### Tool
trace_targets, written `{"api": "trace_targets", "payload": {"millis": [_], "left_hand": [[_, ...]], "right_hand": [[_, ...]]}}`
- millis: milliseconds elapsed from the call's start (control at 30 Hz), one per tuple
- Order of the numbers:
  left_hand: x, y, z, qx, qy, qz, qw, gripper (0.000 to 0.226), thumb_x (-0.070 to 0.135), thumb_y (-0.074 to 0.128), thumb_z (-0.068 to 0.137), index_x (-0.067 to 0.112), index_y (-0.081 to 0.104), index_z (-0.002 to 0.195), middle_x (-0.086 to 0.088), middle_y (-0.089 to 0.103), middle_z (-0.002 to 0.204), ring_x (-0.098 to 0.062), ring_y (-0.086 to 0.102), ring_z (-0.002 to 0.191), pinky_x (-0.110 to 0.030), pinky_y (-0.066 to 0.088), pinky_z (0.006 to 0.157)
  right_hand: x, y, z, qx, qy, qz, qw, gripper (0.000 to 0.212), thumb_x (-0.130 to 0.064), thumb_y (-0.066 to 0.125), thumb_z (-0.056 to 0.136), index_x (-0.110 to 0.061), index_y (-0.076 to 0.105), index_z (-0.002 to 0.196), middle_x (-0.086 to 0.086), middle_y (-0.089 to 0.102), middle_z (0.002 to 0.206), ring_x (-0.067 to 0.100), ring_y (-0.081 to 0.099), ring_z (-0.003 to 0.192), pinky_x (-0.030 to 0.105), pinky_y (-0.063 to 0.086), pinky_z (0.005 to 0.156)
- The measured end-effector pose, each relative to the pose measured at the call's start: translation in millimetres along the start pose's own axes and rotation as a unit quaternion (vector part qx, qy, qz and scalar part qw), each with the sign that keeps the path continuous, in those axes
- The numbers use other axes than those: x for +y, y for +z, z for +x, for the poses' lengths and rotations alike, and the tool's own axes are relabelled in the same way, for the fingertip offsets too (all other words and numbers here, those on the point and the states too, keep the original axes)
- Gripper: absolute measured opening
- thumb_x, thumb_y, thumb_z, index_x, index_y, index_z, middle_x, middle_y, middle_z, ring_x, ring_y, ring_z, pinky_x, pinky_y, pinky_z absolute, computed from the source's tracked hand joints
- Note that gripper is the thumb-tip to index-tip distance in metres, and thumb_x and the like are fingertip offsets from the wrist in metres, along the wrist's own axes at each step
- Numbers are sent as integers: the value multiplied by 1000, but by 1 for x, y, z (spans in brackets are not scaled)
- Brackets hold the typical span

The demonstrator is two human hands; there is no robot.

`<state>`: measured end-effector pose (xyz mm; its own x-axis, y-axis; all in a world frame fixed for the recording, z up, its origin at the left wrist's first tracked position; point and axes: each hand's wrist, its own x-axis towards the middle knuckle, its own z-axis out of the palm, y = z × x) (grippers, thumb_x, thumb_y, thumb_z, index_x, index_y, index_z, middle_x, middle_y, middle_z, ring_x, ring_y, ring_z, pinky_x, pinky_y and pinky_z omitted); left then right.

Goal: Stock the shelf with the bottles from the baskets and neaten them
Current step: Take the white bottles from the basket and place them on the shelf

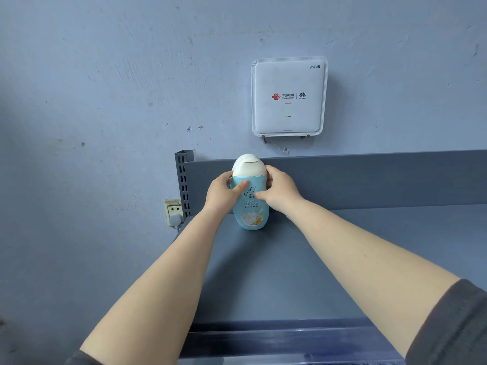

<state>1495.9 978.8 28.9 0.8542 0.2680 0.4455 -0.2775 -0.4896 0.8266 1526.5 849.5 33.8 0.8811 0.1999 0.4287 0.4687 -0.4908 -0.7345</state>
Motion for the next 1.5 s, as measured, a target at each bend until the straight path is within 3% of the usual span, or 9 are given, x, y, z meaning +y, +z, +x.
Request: {"api": "trace_targets", "payload": {"millis": [100,200,300,433,533,833,1100,1333,1500], "left_hand": [[4,0,-2,-2,-14,31,999,41,25,59,91,10,52,128,-4,56,122,-14,50,99,-23,38,73],[9,-2,-7,18,-34,68,997,47,28,58,92,5,46,131,-5,52,122,-20,50,113,-23,37,76],[17,-4,-11,74,2,103,992,48,32,55,92,8,44,132,-8,47,129,-24,50,115,-30,41,90],[50,7,-26,70,132,203,968,20,24,49,93,10,56,105,-3,55,106,-21,52,95,-31,42,78],[81,30,-41,4,221,336,916,15,19,48,91,8,57,94,-4,55,97,-21,48,85,-29,35,66],[159,171,-104,-119,324,401,849,17,16,45,91,7,55,101,-5,56,104,-23,51,92,-29,33,65],[235,319,-199,-212,391,351,824,17,13,43,90,8,56,100,-4,57,100,-20,44,79,-29,33,61],[285,440,-297,-293,457,284,791,19,19,46,90,10,56,103,-5,58,109,-27,55,98,-29,36,66],[296,521,-368,-393,469,237,754,20,18,47,89,9,57,104,-8,58,111,-30,56,100,-32,42,70]], "right_hand": [[0,-6,0,-14,-2,-48,999,45,-3,70,74,-11,55,116,7,64,113,24,60,106,36,49,89],[-3,-17,-2,-12,-3,-70,997,58,-5,68,78,-2,44,131,12,56,127,26,54,116,36,44,98],[-6,-38,-12,7,-24,-73,997,60,-11,65,84,-8,40,138,8,51,133,20,52,117,29,41,98],[-9,-82,-39,59,-105,-248,961,13,-20,53,90,-14,55,101,-4,55,93,18,52,88,29,41,71],[-5,-122,-63,41,-154,-412,897,8,-25,48,92,-17,49,89,-4,53,92,20,48,87,28,33,68],[67,-259,-144,23,-33,-574,818,14,-23,46,92,-13,53,95,2,58,97,24,56,90,29,37,61],[145,-388,-257,30,61,-601,796,20,-28,48,92,-13,53,103,3,58,105,25,55,99,32,35,64],[210,-488,-367,47,164,-596,785,26,-29,49,91,-11,54,109,6,59,111,27,55,106,36,44,76],[265,-529,-448,50,253,-567,782,22,-27,49,92,-11,54,106,7,60,109,28,57,99,32,42,65]]}}
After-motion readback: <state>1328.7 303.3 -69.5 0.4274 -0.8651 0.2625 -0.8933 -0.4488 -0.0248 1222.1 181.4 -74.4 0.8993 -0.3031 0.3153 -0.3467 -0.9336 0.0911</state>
